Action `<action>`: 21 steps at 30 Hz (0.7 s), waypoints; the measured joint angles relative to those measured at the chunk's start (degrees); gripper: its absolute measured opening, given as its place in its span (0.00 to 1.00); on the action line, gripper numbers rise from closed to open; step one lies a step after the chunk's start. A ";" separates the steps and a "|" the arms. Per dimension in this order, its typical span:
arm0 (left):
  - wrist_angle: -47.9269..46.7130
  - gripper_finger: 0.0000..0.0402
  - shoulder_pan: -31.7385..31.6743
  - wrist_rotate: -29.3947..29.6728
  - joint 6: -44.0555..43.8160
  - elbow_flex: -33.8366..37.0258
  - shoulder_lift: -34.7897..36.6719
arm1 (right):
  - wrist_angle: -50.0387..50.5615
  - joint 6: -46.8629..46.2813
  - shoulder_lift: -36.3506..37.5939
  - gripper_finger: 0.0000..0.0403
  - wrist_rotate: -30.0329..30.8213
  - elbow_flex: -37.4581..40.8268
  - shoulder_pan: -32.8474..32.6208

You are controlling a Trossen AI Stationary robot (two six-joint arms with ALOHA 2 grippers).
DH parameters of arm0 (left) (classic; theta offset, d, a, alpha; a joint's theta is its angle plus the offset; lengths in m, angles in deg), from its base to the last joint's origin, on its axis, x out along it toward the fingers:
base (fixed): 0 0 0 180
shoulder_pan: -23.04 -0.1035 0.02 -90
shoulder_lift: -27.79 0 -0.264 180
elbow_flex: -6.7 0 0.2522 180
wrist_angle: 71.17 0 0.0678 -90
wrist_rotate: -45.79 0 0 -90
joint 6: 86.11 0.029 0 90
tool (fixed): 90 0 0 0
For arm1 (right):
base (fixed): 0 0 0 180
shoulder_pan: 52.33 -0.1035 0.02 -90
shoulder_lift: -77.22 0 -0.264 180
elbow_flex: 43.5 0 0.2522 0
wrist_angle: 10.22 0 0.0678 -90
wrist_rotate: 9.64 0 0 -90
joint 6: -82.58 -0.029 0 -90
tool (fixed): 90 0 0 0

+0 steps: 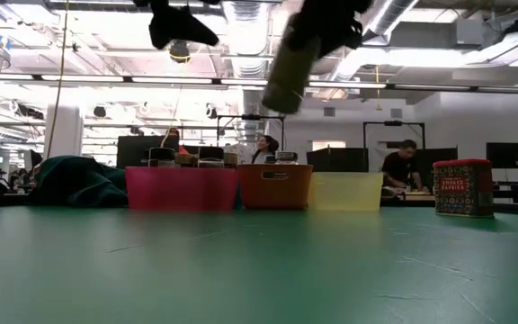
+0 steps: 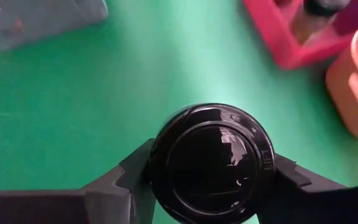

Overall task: Sort spices by type
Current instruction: Put the black seasoning bottle into the red bin

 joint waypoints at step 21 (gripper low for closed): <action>21.34 0.71 0.67 2.16 11.03 1.82 -12.58 | -1.66 0.91 0.02 0.56 -0.42 -6.24 0.77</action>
